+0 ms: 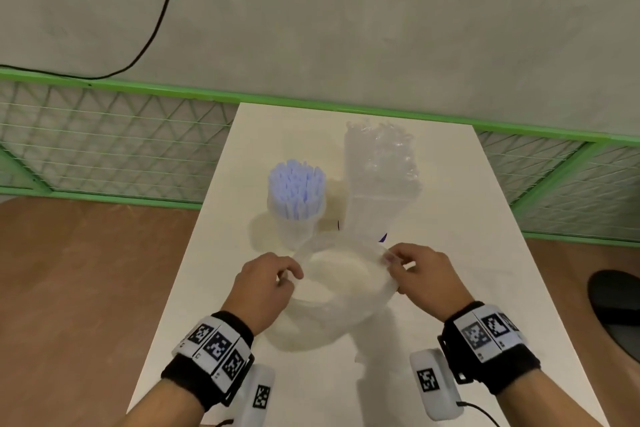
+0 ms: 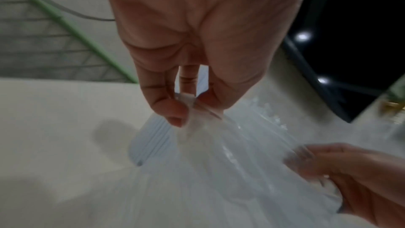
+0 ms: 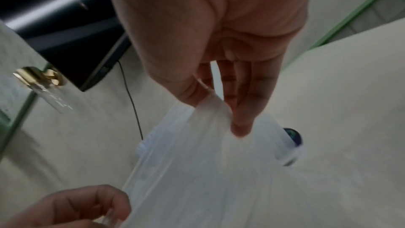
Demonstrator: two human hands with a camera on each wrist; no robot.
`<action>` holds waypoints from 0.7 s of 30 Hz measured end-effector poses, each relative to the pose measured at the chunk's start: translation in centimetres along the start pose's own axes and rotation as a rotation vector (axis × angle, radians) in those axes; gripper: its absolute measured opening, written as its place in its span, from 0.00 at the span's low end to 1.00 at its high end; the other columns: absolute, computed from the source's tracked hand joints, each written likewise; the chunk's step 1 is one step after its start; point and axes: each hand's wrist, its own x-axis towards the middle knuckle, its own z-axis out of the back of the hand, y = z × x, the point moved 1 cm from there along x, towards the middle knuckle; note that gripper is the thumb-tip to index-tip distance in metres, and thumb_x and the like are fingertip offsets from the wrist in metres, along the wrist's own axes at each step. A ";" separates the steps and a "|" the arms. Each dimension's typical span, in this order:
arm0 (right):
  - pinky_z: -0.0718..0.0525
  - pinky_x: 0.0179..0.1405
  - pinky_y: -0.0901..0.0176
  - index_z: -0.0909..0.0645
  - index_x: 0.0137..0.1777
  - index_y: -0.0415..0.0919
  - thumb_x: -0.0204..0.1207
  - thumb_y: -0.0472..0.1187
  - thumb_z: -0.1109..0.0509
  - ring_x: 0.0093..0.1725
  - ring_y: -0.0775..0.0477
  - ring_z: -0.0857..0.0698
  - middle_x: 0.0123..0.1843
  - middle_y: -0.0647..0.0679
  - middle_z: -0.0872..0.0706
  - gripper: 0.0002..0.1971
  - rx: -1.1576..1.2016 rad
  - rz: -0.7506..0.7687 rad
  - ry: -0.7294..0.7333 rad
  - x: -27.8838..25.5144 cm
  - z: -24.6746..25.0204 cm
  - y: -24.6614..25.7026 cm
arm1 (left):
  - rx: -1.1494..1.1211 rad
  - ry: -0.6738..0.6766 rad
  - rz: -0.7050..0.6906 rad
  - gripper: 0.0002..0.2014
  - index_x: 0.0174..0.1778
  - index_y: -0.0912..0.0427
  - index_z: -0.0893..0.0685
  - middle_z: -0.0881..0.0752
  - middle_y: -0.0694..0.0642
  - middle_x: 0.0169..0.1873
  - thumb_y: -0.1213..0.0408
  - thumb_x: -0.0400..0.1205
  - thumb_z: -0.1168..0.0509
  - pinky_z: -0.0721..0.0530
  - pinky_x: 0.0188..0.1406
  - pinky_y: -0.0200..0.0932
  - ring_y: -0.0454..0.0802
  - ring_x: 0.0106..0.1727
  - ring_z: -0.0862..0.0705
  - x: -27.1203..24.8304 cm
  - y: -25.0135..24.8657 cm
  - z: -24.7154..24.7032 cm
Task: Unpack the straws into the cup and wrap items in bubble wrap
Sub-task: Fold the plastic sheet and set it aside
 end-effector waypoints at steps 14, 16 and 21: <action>0.10 0.39 0.51 0.16 0.37 0.39 0.73 0.28 0.29 0.33 0.41 0.08 0.37 0.43 0.14 0.07 0.376 0.018 -0.042 -0.6 2.5 7.9 | 0.255 0.035 -0.417 0.23 0.59 0.41 0.18 0.42 0.45 0.82 0.34 0.75 0.44 0.50 0.78 0.44 0.47 0.85 0.47 -1.2 -4.8 3.3; 0.10 0.41 0.49 0.15 0.39 0.38 0.73 0.26 0.30 0.35 0.39 0.08 0.36 0.44 0.14 0.07 0.454 0.050 -0.009 -0.6 2.4 8.9 | 0.363 0.051 -0.446 0.25 0.64 0.43 0.19 0.41 0.46 0.82 0.33 0.77 0.39 0.47 0.79 0.47 0.48 0.84 0.45 -1.2 -6.4 2.5; 0.11 0.46 0.55 0.12 0.49 0.38 0.78 0.26 0.31 0.42 0.43 0.10 0.44 0.39 0.11 0.09 0.605 0.130 0.037 -0.5 3.6 8.6 | 0.263 -0.150 -0.503 0.12 0.52 0.55 0.15 0.18 0.47 0.54 0.55 0.88 0.41 0.21 0.50 0.48 0.51 0.52 0.17 -0.3 -8.2 2.6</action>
